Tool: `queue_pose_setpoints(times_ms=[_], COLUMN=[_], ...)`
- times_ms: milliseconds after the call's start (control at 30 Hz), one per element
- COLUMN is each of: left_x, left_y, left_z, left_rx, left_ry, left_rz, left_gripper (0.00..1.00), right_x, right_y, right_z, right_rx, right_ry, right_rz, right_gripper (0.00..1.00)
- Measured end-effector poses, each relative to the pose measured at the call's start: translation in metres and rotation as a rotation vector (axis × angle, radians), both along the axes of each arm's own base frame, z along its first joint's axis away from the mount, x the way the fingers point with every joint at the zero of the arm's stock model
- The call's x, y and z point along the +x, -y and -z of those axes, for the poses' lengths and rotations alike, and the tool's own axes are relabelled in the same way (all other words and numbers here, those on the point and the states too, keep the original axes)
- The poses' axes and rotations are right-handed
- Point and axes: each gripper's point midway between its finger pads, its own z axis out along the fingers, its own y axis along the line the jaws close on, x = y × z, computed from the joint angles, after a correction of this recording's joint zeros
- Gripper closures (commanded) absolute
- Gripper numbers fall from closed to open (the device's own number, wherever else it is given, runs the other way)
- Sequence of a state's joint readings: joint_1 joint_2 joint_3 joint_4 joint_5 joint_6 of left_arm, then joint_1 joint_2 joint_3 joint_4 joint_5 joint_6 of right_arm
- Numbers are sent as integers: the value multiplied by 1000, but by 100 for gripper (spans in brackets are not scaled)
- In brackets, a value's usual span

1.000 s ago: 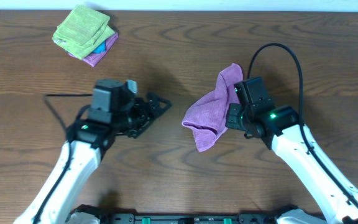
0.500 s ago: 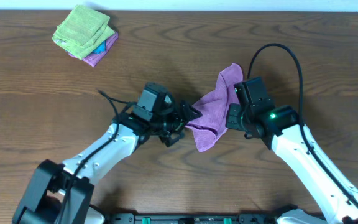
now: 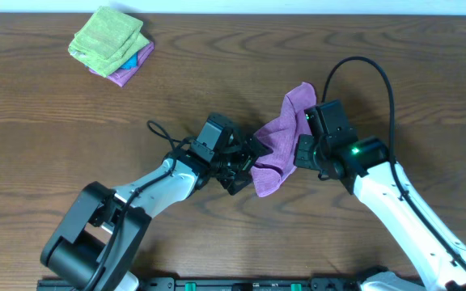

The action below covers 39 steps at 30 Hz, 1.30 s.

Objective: Fold the cloth
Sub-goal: 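Move the left gripper to the hanging cloth and grasp its edge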

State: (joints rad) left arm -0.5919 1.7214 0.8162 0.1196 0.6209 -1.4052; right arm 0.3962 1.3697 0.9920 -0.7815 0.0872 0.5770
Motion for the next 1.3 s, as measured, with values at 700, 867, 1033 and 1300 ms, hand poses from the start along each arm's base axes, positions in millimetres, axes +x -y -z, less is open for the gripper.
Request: queue_pose_setpoints(times_ms=[700, 867, 1033, 1300], left_x=[-4, -3, -3, -7], left_y=[7, 8, 7, 4], left_z=[19, 18, 18, 23], left_rx=[22, 17, 21, 44], left_ry=[-35, -28, -22, -27], left_rz=[-10, -9, -1, 10], left_gripper=[45, 52, 52, 51], right_x=[0, 0, 0, 0], right_y=[0, 0, 0, 0], right_z=[0, 0, 0, 0], right_rx=[0, 0, 0, 0], right_ry=[0, 0, 0, 0], right_rz=[0, 0, 0, 0], right_gripper=[99, 98, 99, 98])
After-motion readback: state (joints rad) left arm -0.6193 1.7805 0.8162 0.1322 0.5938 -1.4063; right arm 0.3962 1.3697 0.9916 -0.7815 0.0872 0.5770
